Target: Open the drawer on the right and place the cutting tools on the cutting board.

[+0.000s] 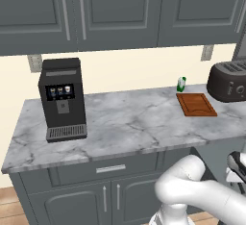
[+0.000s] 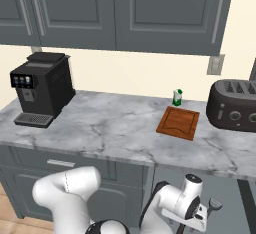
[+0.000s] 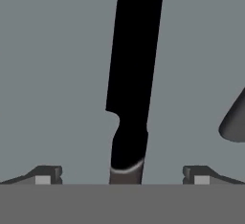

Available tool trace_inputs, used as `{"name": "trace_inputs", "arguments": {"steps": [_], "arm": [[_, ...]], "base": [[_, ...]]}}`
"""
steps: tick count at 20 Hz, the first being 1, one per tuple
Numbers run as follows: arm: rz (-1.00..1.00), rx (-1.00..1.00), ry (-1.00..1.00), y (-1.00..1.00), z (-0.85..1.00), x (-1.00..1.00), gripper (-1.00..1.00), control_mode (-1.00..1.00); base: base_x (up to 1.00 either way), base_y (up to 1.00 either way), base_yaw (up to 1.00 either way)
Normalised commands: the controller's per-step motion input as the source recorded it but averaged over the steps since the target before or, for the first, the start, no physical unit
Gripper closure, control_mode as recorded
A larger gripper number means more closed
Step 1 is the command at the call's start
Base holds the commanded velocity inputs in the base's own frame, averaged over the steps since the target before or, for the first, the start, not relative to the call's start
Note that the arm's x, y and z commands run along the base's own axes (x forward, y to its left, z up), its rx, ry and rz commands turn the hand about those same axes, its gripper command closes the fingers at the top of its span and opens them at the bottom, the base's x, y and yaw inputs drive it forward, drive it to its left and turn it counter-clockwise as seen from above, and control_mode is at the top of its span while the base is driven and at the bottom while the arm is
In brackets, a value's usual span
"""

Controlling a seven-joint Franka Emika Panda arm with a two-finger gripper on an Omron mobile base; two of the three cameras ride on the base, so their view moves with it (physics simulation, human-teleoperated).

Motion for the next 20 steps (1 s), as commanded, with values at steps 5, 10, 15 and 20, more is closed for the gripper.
{"name": "trace_inputs", "arguments": {"steps": [5, 10, 15, 20], "arm": [[0.00, 0.00, 0.00, 0.00, -0.18, 0.00, -1.00, -1.00], [0.00, 0.00, 0.00, 0.00, -0.07, 0.00, -1.00, -1.00], [0.00, 0.00, 0.00, 0.00, 0.00, 0.00, 1.00, -1.00], [0.00, 0.00, 0.00, 0.00, 0.00, 0.00, 1.00, -1.00]], "base": [[0.00, 0.00, 0.00], [0.00, 0.00, 0.00], [0.00, 0.00, 0.00], [0.00, 0.00, 0.00]]}}
